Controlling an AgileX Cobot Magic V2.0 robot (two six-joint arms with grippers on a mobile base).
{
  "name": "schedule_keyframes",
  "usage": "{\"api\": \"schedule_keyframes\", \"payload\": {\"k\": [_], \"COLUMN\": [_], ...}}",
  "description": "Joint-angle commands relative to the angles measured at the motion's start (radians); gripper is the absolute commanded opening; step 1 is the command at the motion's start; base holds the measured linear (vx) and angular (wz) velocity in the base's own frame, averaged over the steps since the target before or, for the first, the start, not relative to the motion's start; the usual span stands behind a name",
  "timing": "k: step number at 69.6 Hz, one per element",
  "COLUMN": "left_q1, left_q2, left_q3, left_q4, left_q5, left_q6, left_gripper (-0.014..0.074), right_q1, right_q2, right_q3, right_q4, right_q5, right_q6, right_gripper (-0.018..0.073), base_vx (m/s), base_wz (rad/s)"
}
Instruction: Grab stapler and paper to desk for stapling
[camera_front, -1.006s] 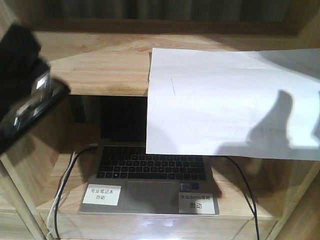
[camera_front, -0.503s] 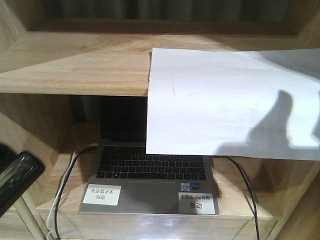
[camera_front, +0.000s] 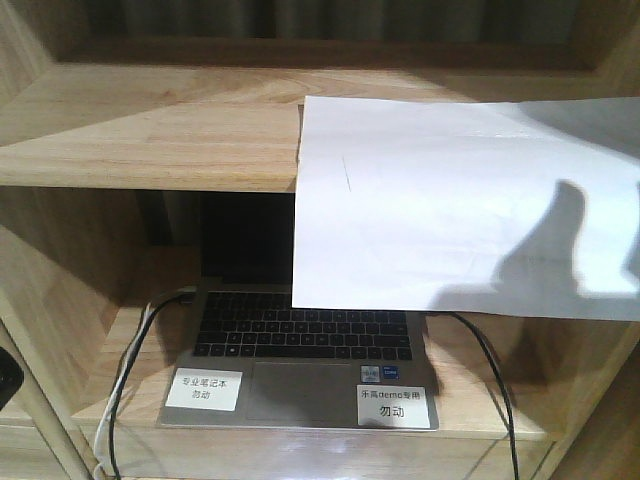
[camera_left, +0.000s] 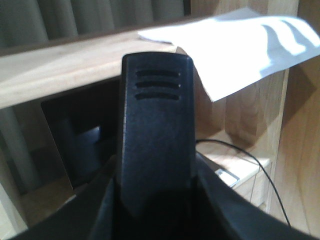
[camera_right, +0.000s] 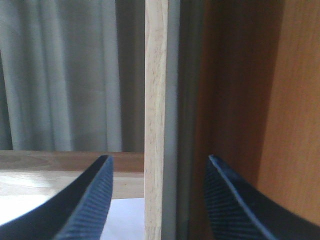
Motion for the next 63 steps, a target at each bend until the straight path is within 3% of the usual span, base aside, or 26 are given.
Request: {"api": "schedule_keyframes", "payload": {"k": [1, 63], "left_q1": [-0.004, -0.004], "left_q2": [0.010, 0.010], "left_q3": [-0.028, -0.028], "left_q4": [-0.027, -0.028], "left_q5": [-0.107, -0.107], "left_q6": [0.000, -0.001], "left_gripper": [-0.0007, -0.0006], "right_q1": [-0.003, -0.003], "right_q2": [0.012, 0.012], "right_q3": [-0.023, -0.023], "right_q4": [0.000, 0.000], "right_q5": [-0.080, -0.081], "right_q6": [0.000, 0.000], "right_gripper": [0.0388, 0.0388], "base_vx": [0.00, 0.00], "base_wz": [0.00, 0.00]}}
